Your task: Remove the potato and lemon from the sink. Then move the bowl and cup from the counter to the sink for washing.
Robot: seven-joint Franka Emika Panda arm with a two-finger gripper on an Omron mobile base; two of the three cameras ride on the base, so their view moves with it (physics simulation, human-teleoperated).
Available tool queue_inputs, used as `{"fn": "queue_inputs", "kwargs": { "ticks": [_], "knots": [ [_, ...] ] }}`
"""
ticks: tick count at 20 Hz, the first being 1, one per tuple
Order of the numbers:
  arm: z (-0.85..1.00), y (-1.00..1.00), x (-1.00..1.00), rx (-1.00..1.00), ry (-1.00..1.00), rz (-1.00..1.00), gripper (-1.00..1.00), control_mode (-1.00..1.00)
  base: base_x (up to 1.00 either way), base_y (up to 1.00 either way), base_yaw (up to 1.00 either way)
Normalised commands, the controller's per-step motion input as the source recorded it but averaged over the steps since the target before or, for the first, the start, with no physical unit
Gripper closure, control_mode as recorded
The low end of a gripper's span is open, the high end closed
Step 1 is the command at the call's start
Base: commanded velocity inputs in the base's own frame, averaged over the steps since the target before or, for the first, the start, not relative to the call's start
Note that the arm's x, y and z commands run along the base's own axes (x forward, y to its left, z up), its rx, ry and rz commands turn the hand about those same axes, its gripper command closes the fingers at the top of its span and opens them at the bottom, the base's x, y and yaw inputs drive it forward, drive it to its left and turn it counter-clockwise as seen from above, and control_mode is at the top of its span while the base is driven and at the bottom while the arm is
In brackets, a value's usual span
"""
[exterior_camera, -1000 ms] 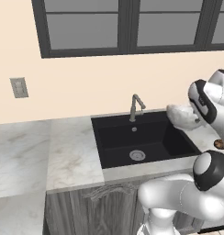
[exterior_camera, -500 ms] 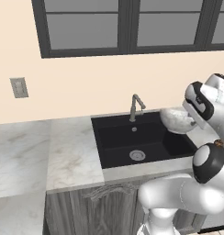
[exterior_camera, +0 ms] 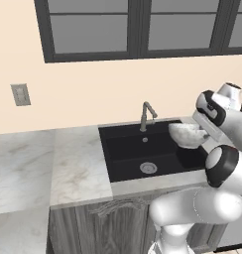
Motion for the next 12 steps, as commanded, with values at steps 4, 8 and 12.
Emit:
{"fn": "queue_inputs", "kwargs": {
  "ticks": [4, 8, 12],
  "knots": [
    [-0.21, 0.03, 0.11, 0.0, 0.0, 0.09, 1.0, -1.0, 0.0, 0.0, 0.0],
    [-0.21, 0.03, 0.11, 0.0, 0.0, 0.04, 1.0, -1.0, 0.0, 0.0, 0.0],
    [-0.21, 0.07, 0.11, 0.01, 0.0, 0.0, 1.0, -1.0, 0.0, 0.0, 0.0]
  ]
}}
